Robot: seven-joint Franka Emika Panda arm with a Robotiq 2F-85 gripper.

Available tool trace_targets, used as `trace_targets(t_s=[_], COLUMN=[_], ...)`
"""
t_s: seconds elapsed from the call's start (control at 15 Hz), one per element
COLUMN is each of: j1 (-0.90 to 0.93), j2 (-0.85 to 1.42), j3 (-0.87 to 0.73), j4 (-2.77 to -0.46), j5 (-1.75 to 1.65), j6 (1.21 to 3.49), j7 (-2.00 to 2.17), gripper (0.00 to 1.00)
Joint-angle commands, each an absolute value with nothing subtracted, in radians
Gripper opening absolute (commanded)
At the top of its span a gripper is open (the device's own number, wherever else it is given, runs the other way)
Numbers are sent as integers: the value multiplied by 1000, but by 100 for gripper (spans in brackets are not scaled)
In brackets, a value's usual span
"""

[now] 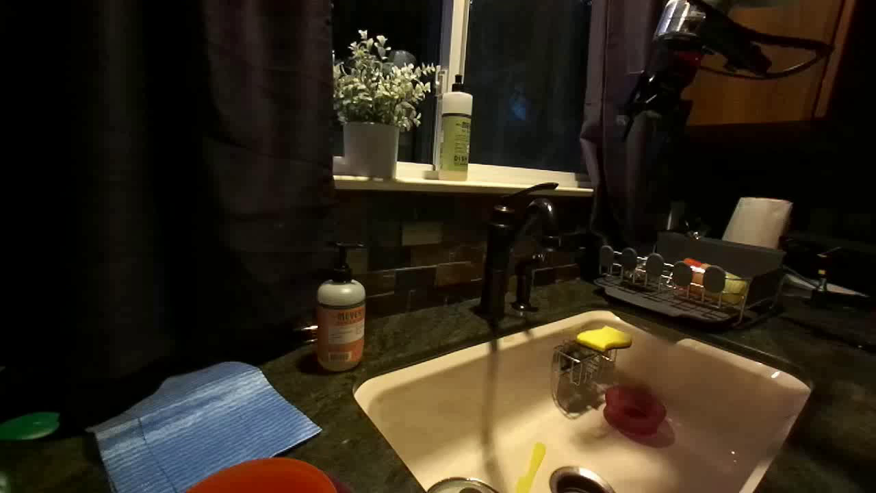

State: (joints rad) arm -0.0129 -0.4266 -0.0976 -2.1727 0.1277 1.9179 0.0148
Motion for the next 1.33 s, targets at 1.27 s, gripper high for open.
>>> trace_targets(t_s=[1.27], j1=[-234], j2=[-256], j3=[-168], j4=[-2152], j5=[-176], j6=[2022], j7=[128], gripper=[100])
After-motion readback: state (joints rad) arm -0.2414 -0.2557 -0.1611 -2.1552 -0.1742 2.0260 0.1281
